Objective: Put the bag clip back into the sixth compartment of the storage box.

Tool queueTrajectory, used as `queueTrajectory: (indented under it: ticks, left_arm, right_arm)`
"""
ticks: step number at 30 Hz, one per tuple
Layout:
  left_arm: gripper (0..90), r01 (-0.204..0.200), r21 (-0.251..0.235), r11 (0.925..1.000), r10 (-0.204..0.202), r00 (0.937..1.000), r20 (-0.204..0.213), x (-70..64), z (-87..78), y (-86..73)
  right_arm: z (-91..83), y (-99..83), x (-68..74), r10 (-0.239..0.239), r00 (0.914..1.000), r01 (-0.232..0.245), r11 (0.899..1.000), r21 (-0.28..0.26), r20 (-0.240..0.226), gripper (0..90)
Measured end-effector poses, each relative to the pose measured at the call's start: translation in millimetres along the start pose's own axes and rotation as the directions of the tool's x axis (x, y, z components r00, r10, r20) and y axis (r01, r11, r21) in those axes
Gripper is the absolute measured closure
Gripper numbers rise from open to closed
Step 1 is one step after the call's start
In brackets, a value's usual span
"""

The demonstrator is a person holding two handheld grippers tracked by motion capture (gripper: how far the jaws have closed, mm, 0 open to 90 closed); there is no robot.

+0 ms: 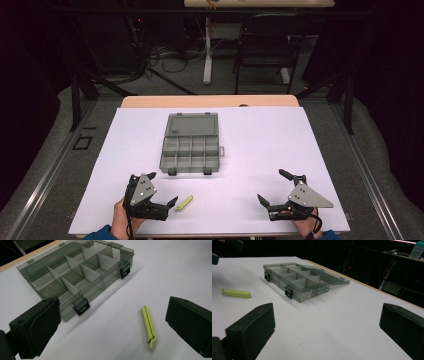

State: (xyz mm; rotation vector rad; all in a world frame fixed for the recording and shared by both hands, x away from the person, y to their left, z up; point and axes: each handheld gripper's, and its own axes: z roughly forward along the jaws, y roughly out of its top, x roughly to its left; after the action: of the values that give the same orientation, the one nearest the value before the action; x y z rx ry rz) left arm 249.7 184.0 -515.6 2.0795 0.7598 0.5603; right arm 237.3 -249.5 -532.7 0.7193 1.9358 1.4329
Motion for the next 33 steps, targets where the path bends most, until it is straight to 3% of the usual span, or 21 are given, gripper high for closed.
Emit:
queueTrajectory:
  ticks: [19, 23, 25, 33]
  left_arm:
    - [0.3, 0.017, 0.109, 0.9940, -0.019, 0.9996, 0.020, -12.5, 22.4, 7.4]
    - [6.5, 0.001, 0.126, 0.9920, -0.005, 0.9993, 0.036, -17.3, 26.4, 6.4]
    - [14.7, -0.001, 0.127, 0.9920, -0.004, 0.9990, 0.044, -18.8, 27.7, 5.9]
    - [25.9, -0.015, 0.166, 0.9861, 0.005, 0.9980, 0.063, -23.7, 34.1, 3.4]
  right_arm:
    - [0.7, -0.5, 0.1, 0.003, 1.0000, -0.003, 1.000, 0.002, -0.002, 0.0]
    - [0.8, -0.5, 0.0, 0.003, 1.0000, -0.003, 1.000, 0.001, -0.003, 0.0]
    - [0.8, -0.5, 0.1, 0.004, 1.0000, -0.004, 1.000, 0.001, -0.002, 0.0]
    - [0.4, -0.4, -0.2, -0.002, 1.0000, 0.002, 1.000, 0.002, -0.002, 0.0]
